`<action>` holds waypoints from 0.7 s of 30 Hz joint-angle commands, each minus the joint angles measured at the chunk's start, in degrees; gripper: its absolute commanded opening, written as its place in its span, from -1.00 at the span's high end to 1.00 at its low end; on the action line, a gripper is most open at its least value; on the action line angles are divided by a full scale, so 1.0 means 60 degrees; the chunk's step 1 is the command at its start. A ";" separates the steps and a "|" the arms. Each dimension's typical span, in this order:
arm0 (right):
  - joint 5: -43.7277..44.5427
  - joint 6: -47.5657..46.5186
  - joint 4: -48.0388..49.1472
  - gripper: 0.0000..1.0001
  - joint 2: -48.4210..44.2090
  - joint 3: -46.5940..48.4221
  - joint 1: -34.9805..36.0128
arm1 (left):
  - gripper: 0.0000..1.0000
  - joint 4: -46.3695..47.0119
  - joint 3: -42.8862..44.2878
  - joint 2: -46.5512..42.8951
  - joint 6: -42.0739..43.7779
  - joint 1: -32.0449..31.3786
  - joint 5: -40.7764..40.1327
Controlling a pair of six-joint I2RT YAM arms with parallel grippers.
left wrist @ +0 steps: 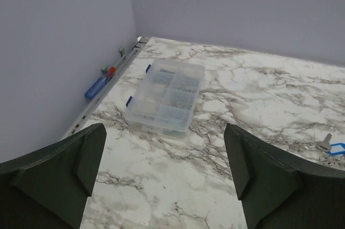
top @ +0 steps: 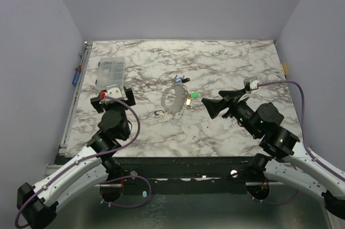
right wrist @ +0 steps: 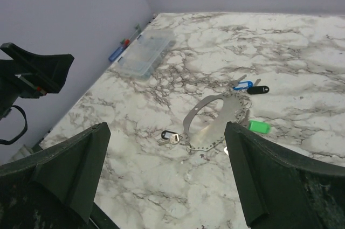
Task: Put the keys on the keyring
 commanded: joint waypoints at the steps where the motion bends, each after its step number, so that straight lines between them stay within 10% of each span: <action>1: 0.0276 0.1105 0.0983 -1.00 -0.0390 -0.0409 -0.0049 | -0.98 0.0490 -0.0073 -0.0569 0.0395 0.0026 -0.0303; 21: 0.1996 0.2023 -0.0379 -1.00 0.0926 0.0536 -0.0049 | -0.98 -0.0073 0.0226 -0.0017 -0.0409 0.0054 0.1529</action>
